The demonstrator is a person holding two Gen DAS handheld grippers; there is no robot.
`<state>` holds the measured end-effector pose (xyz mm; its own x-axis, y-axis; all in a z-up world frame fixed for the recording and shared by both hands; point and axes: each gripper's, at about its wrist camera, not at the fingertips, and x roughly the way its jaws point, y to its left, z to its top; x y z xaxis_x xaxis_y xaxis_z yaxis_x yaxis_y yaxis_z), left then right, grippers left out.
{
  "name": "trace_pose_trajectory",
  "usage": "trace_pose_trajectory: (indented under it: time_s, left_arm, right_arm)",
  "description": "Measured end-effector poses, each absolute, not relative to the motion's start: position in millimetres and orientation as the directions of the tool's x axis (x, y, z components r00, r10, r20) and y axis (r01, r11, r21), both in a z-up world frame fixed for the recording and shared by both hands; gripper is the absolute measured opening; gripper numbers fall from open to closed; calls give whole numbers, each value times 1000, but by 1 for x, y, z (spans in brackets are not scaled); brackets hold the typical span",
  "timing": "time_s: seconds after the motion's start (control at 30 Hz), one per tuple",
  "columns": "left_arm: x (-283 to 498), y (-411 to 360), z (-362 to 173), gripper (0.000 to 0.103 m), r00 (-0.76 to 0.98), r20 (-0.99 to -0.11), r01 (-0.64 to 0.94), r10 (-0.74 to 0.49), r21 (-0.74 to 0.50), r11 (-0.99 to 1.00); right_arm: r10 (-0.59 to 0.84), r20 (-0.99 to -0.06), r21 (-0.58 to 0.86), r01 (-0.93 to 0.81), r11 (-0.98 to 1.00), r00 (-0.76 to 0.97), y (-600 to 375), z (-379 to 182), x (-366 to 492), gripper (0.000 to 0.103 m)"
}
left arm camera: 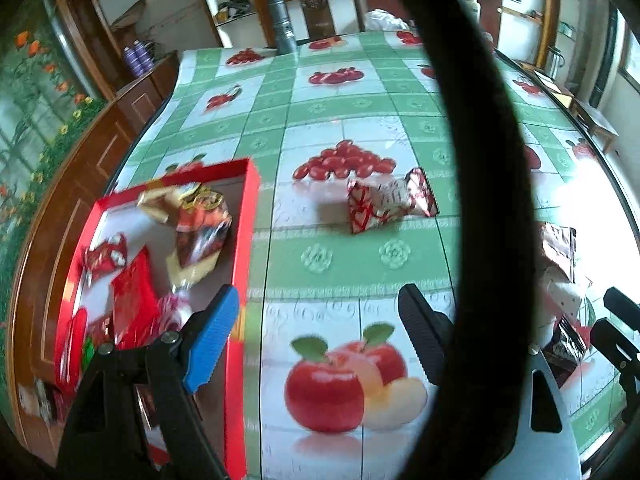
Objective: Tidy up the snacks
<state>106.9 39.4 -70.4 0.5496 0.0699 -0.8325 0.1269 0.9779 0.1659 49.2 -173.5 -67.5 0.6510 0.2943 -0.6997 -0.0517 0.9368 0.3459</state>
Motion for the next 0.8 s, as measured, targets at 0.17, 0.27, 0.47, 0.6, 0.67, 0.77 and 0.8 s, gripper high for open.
trace_pose_trajectory:
  time_s: [0.17,0.27,0.47,0.6,0.67,0.77,0.8]
  left_arm:
    - [130,28,-74,82,522,-853,255,8,165,953]
    - [145,19,-78,82,497,-868,348,-14,185,919]
    - [173,-1,-87,82,459,-887,512,-44,223,829]
    - [186,-8,-99,82,446,-895,558,-6,272,784]
    - [189,-11,-103,83,437,-899,589,-16,273,761]
    - [194,-14,-103,86,417,-908,615,-41,249,748]
    - [196,-15,-104,86,409,-911,620,-49,238,748]
  right_arm:
    - [300,-701,336,-71,939,648,-172,-65,63,64]
    - [308,-708,325,-93,941,636,-172,-64,71,64]
    - [297,-735,276,-132,952,610,-173,-64,95,64]
    - [285,-768,221,-181,958,574,-166,-64,114,64]
    - [289,-779,198,-218,955,556,-161,-65,122,64]
    - [260,-807,145,-250,957,530,-152,-71,134,64]
    - [262,-815,139,-263,955,517,-150,-74,137,64]
